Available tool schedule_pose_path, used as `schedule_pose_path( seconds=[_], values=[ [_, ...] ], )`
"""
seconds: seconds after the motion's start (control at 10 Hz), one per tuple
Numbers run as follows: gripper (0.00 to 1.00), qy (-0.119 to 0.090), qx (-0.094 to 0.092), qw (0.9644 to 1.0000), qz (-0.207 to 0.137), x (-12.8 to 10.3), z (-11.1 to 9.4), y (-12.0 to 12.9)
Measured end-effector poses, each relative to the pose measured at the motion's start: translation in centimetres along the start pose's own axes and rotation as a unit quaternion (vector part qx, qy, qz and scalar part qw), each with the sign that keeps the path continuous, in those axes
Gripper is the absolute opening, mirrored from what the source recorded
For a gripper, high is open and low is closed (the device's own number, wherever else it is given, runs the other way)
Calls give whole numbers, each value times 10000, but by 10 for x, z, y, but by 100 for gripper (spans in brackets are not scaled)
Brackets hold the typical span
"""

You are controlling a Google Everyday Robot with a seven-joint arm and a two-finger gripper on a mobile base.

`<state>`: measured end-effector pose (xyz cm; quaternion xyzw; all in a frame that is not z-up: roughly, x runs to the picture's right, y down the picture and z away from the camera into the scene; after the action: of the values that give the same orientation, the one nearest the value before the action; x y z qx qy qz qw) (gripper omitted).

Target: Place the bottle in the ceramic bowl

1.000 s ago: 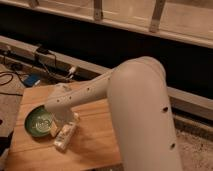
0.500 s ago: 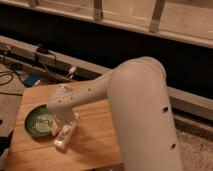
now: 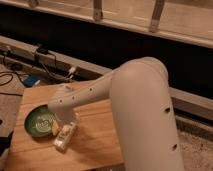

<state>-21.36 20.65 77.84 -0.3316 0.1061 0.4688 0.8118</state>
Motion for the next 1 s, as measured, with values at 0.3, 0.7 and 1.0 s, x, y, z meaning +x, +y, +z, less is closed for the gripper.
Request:
schedule_pose_path(
  seconds=[0.3,0.7,1.0],
  values=[
    [80,51,101,9999,-59,-1,4,1],
    [80,211,321,9993,3,-3,21,-4],
    [79,418,371,9984,67,-1,38,-5]
  ],
)
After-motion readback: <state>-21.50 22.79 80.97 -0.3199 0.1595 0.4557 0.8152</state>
